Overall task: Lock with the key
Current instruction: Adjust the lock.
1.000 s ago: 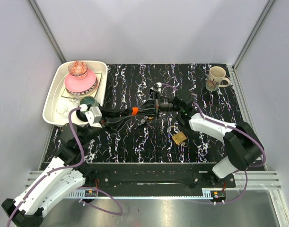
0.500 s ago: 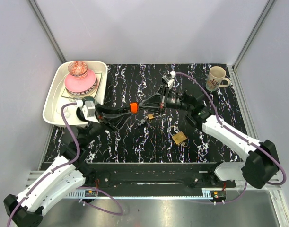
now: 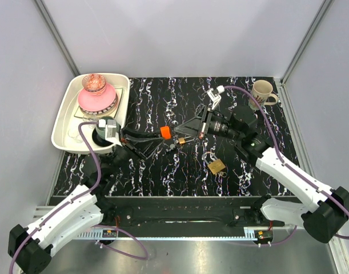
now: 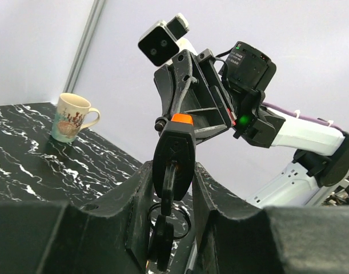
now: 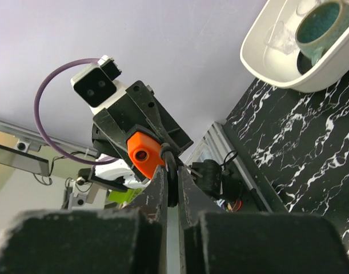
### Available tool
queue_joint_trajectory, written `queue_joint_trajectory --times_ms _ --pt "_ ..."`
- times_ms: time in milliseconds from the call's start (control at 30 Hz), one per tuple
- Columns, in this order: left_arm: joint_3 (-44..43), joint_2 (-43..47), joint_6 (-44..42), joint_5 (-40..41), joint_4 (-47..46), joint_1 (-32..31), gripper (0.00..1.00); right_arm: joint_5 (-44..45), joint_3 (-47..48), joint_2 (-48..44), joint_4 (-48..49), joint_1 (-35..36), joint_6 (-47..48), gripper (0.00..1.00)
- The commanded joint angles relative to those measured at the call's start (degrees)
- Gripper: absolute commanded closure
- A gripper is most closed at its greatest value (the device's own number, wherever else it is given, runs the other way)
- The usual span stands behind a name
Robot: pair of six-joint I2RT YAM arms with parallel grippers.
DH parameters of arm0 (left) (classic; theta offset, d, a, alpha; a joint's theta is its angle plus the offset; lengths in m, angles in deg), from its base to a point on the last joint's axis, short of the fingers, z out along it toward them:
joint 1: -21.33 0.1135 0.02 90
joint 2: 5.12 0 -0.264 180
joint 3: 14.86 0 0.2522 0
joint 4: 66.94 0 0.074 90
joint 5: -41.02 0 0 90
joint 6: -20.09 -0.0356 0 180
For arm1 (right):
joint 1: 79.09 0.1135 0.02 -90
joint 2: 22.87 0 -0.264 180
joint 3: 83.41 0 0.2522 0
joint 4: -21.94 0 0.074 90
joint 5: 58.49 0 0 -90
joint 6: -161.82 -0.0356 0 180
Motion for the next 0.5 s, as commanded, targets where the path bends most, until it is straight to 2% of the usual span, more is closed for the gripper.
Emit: queue_joint_trajectory --times_ms 0,467 --pt "0.7 -1.3 3.7 5.8 -12.3 0.9 1.00 0.5 -0.7 -3.9 0.0 0.1 6.9 1.00" --pt "1.5 -8.2 11.3 5.0 -23.1 0.9 1.00 0.4 -5.2 -8.6 5.0 0.2 13.1 1.00"
